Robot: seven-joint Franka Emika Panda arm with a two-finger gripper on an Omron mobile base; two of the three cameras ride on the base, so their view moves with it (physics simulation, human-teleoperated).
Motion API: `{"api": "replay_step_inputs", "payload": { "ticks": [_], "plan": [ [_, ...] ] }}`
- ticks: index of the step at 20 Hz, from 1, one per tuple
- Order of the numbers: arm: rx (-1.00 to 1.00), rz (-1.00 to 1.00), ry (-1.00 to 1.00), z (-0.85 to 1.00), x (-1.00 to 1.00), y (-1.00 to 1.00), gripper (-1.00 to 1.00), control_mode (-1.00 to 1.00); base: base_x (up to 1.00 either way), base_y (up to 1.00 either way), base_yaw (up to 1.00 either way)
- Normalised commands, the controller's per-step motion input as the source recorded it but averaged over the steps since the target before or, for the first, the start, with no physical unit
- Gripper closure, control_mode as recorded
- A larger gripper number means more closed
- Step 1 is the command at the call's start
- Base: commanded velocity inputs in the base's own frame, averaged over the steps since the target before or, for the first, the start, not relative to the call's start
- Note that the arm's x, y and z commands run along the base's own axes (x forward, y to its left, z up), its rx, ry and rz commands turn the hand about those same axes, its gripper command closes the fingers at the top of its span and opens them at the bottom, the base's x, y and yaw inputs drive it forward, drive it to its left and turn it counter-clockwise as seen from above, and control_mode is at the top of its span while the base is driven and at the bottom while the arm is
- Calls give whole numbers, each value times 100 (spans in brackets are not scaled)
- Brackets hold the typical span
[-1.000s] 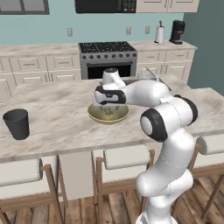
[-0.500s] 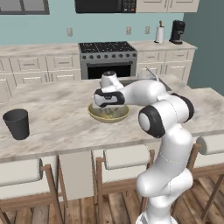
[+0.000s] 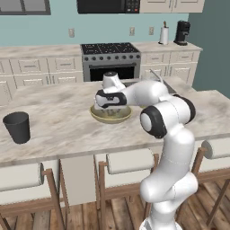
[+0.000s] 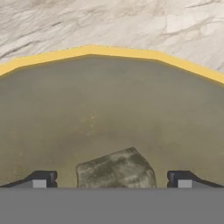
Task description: There are two ice cubes in the ice bowl. Place both ice cubes in the glass cup.
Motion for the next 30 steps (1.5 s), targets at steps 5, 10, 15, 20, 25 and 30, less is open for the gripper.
{"api": "replay_step_inputs", "payload": {
  "ticks": [5, 10, 15, 20, 25, 30],
  "plan": [
    [0, 0, 0, -10, 4, 1, 100, -100, 0, 0, 0],
    [0, 0, 0, 0, 0, 0, 100, -100, 0, 0, 0],
    [0, 0, -13, 21, -40, 0, 100, -100, 0, 0, 0],
    [2, -6, -21, 99, -88, -13, 100, -100, 0, 0, 0],
    [10, -7, -5, 100, -100, -47, 100, -100, 0, 0, 0],
    [16, -7, 0, 100, -100, -63, 100, -100, 0, 0, 0]
  ]
}}
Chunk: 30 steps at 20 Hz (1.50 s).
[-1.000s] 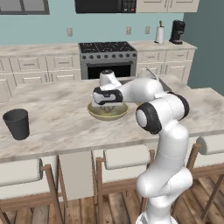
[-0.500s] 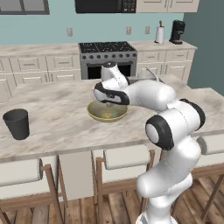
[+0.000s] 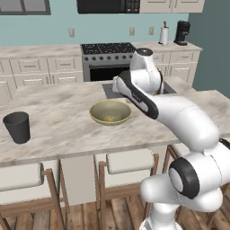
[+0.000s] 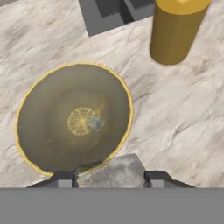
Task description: There are two ice cubes in the ice bowl. Place both ice cubes in the glass cup.
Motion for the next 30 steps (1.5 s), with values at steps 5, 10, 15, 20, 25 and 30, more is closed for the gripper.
{"api": "replay_step_inputs", "payload": {
  "ticks": [5, 10, 15, 20, 25, 30],
  "plan": [
    [3, -7, 7, 87, -94, -18, 100, -100, 0, 0, 0],
    [-3, 0, 7, 11, -87, -4, 100, -100, 0, 0, 0],
    [0, 0, 0, 0, -35, -2, 100, -100, 0, 0, 0],
    [0, 0, 0, 0, -16, 0, 100, -100, 0, 0, 0],
    [0, 0, 1, -2, -63, 11, 100, -100, 0, 0, 0],
    [-2, -6, 1, 0, -12, 75, 100, -100, 0, 0, 0]
  ]
}}
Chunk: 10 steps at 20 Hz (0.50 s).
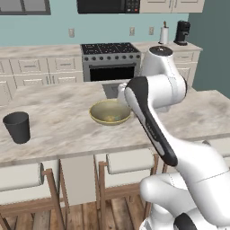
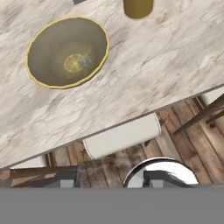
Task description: There are two ice cubes in the ice bowl. Place both ice cubes in the glass cup.
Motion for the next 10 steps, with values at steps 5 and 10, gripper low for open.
{"api": "replay_step_inputs", "payload": {
  "ticks": [5, 10],
  "plan": [
    [-3, -5, -2, 3, 22, 42, 100, -100, 0, 0, 0],
    [1, 13, -21, 0, 9, -74, 100, -100, 0, 0, 0]
  ]
}}
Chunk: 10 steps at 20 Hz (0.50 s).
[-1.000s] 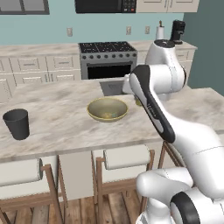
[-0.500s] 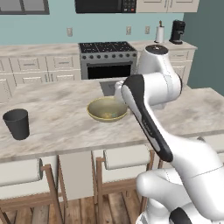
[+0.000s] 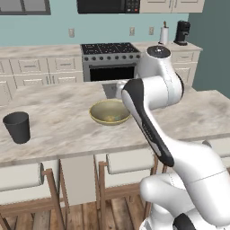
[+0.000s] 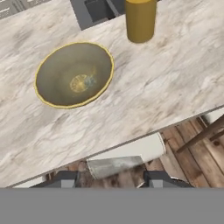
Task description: There are two ice cubes in the ice bowl. Place both ice cubes in the glass cup.
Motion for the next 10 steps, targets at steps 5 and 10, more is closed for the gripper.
{"api": "replay_step_inputs", "payload": {
  "ticks": [5, 10],
  "plan": [
    [1, 1, -2, 0, 0, -23, 100, -100, 0, 0, 0],
    [0, 0, 0, 0, 0, 0, 100, -100, 0, 0, 0]
  ]
}}
